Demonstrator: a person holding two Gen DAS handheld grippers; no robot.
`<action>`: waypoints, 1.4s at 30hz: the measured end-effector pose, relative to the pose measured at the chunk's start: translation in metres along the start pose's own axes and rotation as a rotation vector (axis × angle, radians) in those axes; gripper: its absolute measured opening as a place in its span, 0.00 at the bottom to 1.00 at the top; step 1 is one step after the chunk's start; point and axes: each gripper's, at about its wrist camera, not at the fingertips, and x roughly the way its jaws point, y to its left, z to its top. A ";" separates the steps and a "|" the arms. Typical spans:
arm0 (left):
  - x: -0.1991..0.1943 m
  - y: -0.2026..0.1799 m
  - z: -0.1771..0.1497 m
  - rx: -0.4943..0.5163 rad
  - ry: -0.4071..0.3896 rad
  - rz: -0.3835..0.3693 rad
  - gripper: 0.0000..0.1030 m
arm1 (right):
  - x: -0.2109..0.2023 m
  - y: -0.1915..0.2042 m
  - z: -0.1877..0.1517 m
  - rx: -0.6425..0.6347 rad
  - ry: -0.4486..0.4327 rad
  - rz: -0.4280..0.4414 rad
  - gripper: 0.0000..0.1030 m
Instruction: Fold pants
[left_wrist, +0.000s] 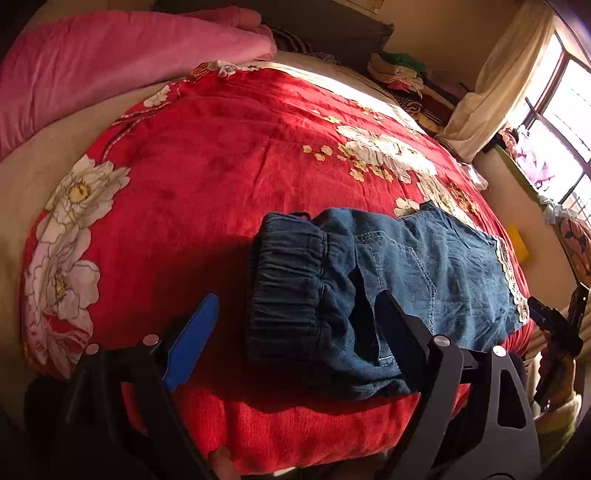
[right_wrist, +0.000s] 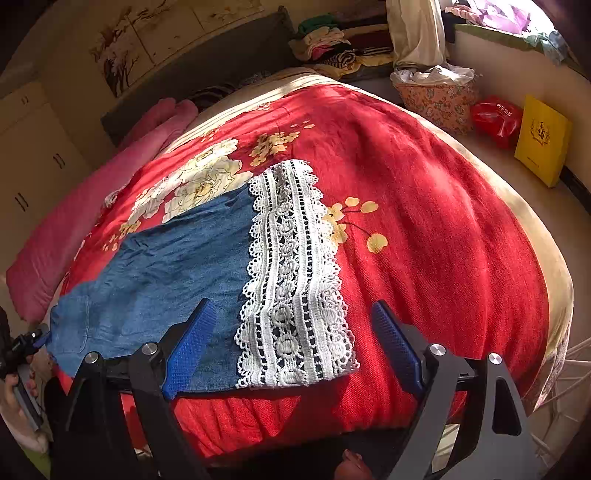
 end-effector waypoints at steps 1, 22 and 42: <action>0.001 0.004 -0.003 -0.019 0.005 -0.002 0.83 | 0.000 0.000 -0.001 0.008 -0.001 -0.007 0.83; 0.023 0.012 0.000 -0.098 0.018 0.026 0.43 | 0.012 -0.024 -0.011 0.098 0.077 0.031 0.82; 0.056 -0.098 -0.028 0.208 0.092 0.025 0.56 | 0.011 -0.017 -0.011 0.102 0.093 0.102 0.25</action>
